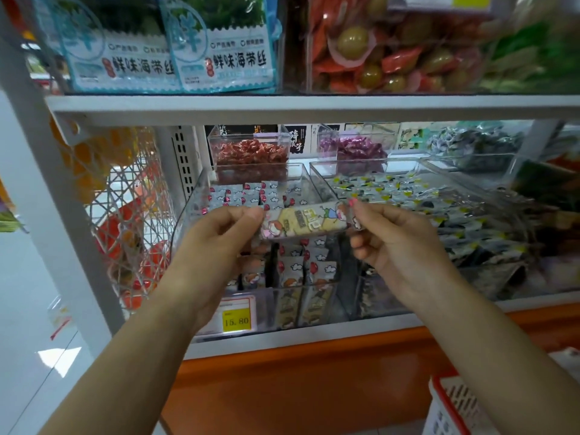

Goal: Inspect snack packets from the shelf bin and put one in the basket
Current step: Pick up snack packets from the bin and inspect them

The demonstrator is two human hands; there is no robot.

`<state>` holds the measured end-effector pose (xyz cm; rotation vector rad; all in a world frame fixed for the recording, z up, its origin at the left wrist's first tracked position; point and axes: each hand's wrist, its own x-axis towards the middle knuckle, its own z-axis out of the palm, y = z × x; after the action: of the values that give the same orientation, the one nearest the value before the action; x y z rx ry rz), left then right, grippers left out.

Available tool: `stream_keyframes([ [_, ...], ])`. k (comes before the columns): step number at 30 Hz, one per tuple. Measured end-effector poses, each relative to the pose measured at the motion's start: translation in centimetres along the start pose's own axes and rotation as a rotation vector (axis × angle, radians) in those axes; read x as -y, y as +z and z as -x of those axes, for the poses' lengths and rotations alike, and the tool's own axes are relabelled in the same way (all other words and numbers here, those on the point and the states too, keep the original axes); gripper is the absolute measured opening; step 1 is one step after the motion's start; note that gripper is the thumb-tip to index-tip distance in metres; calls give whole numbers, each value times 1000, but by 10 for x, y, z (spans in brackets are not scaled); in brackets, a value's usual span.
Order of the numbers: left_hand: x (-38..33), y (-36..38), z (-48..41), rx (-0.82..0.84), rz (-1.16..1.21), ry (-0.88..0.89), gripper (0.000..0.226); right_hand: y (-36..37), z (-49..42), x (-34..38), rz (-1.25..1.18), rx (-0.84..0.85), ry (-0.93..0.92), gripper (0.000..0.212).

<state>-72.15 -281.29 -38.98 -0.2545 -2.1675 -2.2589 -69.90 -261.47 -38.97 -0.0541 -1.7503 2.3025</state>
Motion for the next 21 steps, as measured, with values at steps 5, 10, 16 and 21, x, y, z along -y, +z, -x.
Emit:
stream_keyframes([
  [5,-2,1,-1,38,281,-82,22,-1,-3,2,-217,88,206,10],
  [10,-6,3,0,-21,368,-81,14,2,-5,-1,-399,121,320,11],
  [16,-5,-1,1,1,372,-171,18,2,-5,-6,-254,83,115,8],
  [21,-3,-5,2,72,317,-123,16,2,-3,-6,-53,109,-54,8],
])
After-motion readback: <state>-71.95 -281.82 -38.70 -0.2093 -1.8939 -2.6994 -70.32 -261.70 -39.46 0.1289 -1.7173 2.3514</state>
